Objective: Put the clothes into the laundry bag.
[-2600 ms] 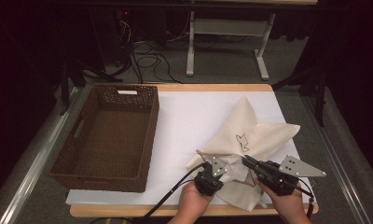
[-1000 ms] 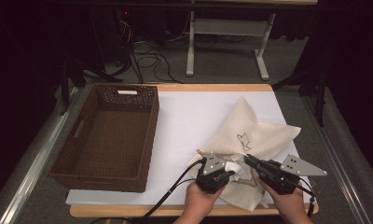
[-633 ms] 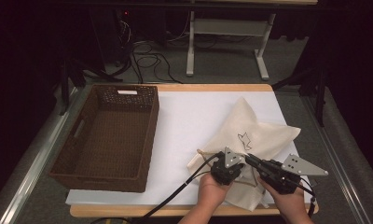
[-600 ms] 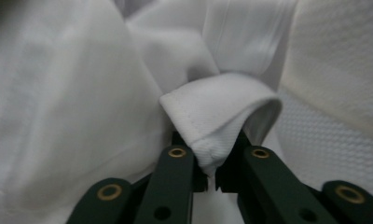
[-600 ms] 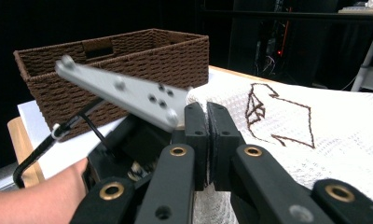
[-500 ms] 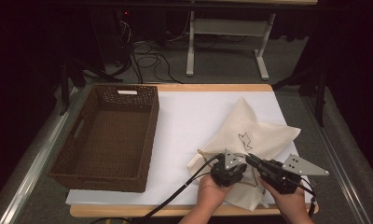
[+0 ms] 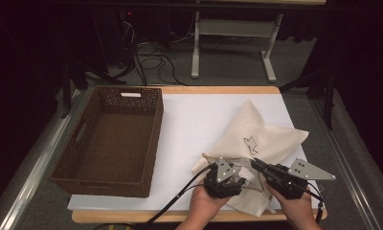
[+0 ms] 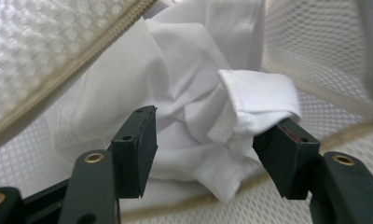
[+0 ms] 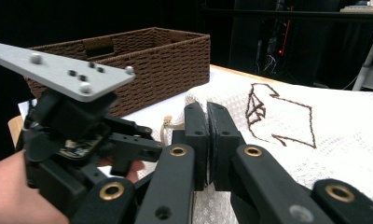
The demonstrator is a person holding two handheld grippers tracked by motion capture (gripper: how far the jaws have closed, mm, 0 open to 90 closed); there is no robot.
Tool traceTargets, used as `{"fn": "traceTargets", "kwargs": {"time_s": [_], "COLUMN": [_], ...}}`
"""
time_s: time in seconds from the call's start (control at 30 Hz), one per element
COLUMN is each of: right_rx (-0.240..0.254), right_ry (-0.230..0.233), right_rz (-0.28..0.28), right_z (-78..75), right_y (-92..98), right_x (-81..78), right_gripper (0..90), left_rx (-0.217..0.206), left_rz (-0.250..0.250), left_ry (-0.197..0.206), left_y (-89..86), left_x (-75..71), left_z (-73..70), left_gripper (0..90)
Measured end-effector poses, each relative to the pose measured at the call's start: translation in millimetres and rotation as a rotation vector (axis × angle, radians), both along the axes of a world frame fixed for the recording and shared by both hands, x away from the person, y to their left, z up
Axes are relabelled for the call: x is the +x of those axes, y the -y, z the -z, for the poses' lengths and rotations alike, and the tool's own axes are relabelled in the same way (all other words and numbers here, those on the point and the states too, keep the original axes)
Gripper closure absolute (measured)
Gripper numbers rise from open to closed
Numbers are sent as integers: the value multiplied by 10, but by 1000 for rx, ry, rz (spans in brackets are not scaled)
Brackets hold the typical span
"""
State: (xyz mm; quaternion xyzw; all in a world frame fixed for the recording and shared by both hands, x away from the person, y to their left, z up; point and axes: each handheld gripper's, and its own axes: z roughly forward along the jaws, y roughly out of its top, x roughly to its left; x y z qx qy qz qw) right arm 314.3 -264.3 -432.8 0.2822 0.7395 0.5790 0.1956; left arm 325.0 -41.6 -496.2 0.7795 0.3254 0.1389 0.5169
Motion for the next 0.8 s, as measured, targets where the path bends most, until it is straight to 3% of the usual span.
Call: {"fn": "traceTargets", "kwargs": {"time_s": [0.17, 0.27, 0.3, 0.33, 0.4, 0.53, 0.73, 0.8], "right_rx": [3, 1, 0, 0, 0, 1, 7, 4], "right_ry": [-9, -2, -7, -7, -5, -7, -14, -11], "right_rz": [-1, -6, -4, -4, -2, -1, -3, 1], "right_z": [2, 4, 5, 5, 1, 1, 11, 16], "right_y": [0, -9, -15, -15, -10, -3, 8, 13], "right_x": [-3, 2, -4, -4, -4, -2, -2, 7], "right_gripper": [893, 893, 893, 893, 893, 893, 893, 893], "left_rx": [-19, -54, -63, -66, -73, -61, -1, 23], "left_rz": [24, 39, 50, 61, 62, 30, 6, 12], "left_ry": [14, 13, 11, 10, 4, -8, -33, -44], "left_y": [-58, -62, -53, -42, 6, 128, 368, 394], "left_x": [-120, -130, -117, -106, -55, 117, 298, 303], "left_z": [-45, -73, -74, -73, -57, 5, 116, 142], "left_gripper": [400, 447, 568, 568, 800, 865, 861, 772]}}
